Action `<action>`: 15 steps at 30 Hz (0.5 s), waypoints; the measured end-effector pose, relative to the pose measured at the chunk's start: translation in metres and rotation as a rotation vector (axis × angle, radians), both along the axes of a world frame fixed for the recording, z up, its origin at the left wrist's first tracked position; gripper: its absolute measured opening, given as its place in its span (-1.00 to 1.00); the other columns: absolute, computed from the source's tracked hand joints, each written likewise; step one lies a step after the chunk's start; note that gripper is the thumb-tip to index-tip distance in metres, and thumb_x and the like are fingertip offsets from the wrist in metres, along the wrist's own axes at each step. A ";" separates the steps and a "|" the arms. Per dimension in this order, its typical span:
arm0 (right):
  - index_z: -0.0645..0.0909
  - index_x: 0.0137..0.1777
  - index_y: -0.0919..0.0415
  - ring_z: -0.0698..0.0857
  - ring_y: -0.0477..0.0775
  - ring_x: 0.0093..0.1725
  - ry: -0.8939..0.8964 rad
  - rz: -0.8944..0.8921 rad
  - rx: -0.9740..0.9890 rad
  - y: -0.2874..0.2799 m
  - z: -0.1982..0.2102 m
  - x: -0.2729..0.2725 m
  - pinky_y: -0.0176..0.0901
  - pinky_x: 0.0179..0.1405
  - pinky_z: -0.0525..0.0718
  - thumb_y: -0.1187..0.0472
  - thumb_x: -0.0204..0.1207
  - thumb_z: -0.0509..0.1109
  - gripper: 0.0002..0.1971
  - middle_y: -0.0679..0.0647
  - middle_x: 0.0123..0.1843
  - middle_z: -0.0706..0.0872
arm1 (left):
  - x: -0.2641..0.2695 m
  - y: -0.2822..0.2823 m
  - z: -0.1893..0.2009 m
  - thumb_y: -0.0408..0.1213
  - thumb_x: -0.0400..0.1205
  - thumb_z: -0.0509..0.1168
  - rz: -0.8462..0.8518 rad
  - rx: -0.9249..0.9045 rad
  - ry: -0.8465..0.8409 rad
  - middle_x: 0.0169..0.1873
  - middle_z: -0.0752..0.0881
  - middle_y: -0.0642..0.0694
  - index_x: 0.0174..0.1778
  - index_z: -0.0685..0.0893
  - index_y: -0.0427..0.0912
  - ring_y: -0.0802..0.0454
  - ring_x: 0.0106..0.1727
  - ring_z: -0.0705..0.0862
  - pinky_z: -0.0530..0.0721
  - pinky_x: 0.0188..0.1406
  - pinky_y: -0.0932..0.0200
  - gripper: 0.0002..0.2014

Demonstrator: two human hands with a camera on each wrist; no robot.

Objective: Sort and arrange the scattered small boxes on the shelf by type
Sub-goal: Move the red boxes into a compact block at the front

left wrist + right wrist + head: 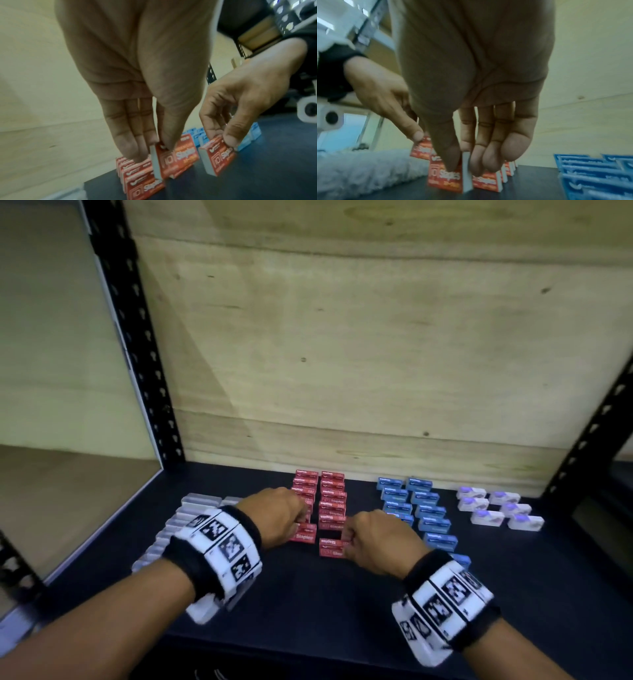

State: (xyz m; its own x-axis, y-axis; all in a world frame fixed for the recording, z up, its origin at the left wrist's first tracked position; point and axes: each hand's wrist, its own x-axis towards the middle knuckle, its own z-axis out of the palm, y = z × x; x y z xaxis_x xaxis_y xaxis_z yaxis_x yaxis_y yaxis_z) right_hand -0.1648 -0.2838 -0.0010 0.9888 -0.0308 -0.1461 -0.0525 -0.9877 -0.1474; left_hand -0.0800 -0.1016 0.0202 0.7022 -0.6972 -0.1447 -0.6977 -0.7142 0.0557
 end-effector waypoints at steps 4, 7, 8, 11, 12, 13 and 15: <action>0.66 0.05 -0.05 0.72 0.08 0.07 -0.141 -0.076 0.125 0.008 -0.017 -0.041 -0.06 0.02 0.68 -0.04 0.58 0.33 -0.84 -0.06 0.01 0.77 | -0.044 0.024 -0.031 -0.21 0.73 0.15 0.030 -0.280 -0.043 0.12 0.51 0.04 0.20 0.56 -0.04 0.02 0.13 0.59 0.51 0.17 0.14 -0.83; 0.62 0.03 -0.11 0.70 0.01 0.03 -0.214 -0.153 0.246 0.012 -0.035 -0.060 -0.10 0.00 0.66 -0.08 0.55 0.35 -0.86 -0.14 -0.03 0.73 | -0.072 0.034 -0.059 -0.21 0.75 0.09 0.099 -0.389 -0.011 0.11 0.52 0.06 0.21 0.50 0.01 0.00 0.12 0.61 0.53 0.18 0.03 -0.83; 0.61 0.02 -0.12 0.69 -0.03 0.00 -0.224 -0.154 0.282 0.012 -0.042 -0.064 -0.09 0.01 0.66 -0.09 0.54 0.36 -0.87 -0.15 -0.06 0.71 | -0.077 0.037 -0.067 -0.21 0.75 0.08 0.127 -0.413 0.006 0.10 0.54 0.06 0.20 0.48 0.03 0.00 0.11 0.62 0.54 0.17 0.03 -0.84; 0.62 0.00 -0.15 0.64 -0.18 -0.09 -0.240 -0.118 0.403 0.014 -0.063 -0.069 -0.10 0.04 0.67 -0.07 0.54 0.39 -0.90 -0.18 -0.12 0.65 | -0.084 0.040 -0.084 -0.23 0.75 0.10 0.199 -0.502 0.028 0.09 0.58 0.09 0.18 0.49 0.04 0.05 0.12 0.61 0.50 0.15 0.16 -0.85; 0.64 0.01 -0.15 0.63 -0.19 -0.11 -0.255 -0.104 0.456 0.014 -0.069 -0.068 -0.13 0.04 0.66 -0.06 0.54 0.40 -0.91 -0.18 -0.13 0.64 | -0.084 0.040 -0.088 -0.25 0.74 0.13 0.206 -0.546 0.022 0.09 0.58 0.10 0.19 0.51 0.02 0.08 0.13 0.60 0.46 0.14 0.22 -0.85; 0.65 0.02 -0.15 0.63 -0.18 -0.10 -0.274 -0.092 0.506 0.014 -0.074 -0.068 -0.18 0.04 0.66 -0.04 0.55 0.42 -0.91 -0.18 -0.13 0.64 | -0.084 0.040 -0.093 -0.27 0.73 0.15 0.209 -0.589 0.015 0.09 0.58 0.10 0.19 0.52 0.00 0.10 0.15 0.59 0.42 0.15 0.27 -0.84; 0.67 0.04 -0.14 0.63 -0.15 -0.06 -0.316 -0.072 0.580 0.016 -0.081 -0.069 -0.30 0.04 0.62 0.02 0.57 0.44 -0.91 -0.16 -0.11 0.64 | -0.083 0.041 -0.103 -0.30 0.72 0.18 0.214 -0.658 0.010 0.09 0.57 0.12 0.20 0.54 -0.01 0.13 0.16 0.56 0.39 0.16 0.32 -0.82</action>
State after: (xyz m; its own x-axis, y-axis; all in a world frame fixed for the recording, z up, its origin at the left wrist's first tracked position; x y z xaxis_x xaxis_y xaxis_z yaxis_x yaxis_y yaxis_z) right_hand -0.2335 -0.2675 -0.0821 0.9852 -0.1020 0.1377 0.0176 -0.7391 -0.6734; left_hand -0.1627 -0.0601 -0.0824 0.8349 -0.4883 0.2541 -0.5425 -0.6516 0.5302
